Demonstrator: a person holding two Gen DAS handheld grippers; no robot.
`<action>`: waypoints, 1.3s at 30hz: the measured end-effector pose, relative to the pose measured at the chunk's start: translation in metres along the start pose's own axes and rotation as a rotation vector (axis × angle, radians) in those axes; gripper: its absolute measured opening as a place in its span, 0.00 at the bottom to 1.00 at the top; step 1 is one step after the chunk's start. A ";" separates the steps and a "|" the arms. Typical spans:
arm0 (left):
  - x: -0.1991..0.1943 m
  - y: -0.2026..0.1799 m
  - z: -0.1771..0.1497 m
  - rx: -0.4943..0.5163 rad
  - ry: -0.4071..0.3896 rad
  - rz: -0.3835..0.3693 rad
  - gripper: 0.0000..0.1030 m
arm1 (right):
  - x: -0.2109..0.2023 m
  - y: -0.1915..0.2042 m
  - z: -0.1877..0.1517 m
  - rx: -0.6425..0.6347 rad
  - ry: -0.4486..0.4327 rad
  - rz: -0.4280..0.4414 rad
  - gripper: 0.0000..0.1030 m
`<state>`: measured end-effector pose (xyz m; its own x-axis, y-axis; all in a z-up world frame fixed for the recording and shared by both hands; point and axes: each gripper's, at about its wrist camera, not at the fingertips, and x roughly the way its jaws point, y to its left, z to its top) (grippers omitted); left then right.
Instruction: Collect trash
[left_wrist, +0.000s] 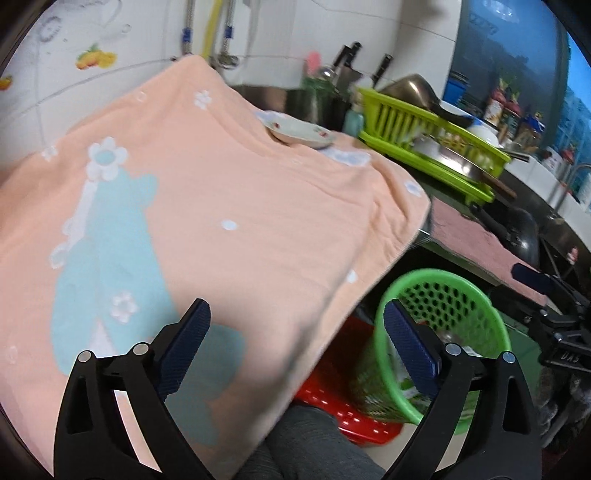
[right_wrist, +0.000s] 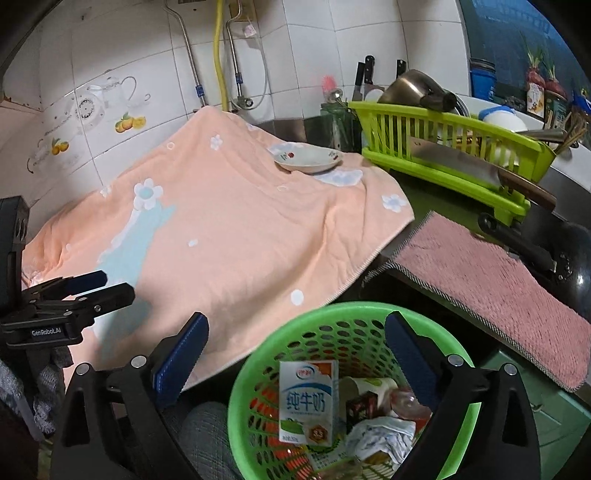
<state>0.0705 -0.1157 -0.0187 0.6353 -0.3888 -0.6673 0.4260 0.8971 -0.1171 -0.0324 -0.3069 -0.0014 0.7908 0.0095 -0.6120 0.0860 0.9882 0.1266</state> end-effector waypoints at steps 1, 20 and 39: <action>-0.002 0.002 0.000 -0.001 -0.009 0.014 0.92 | 0.001 0.002 0.002 0.001 -0.003 0.003 0.91; -0.055 0.043 0.006 -0.050 -0.205 0.193 0.95 | 0.017 0.058 0.019 -0.087 -0.043 0.046 0.91; -0.078 0.066 0.000 -0.101 -0.263 0.328 0.95 | 0.026 0.103 0.022 -0.153 -0.093 0.068 0.92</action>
<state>0.0492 -0.0259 0.0260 0.8747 -0.1084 -0.4725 0.1177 0.9930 -0.0100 0.0106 -0.2082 0.0131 0.8446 0.0703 -0.5307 -0.0574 0.9975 0.0407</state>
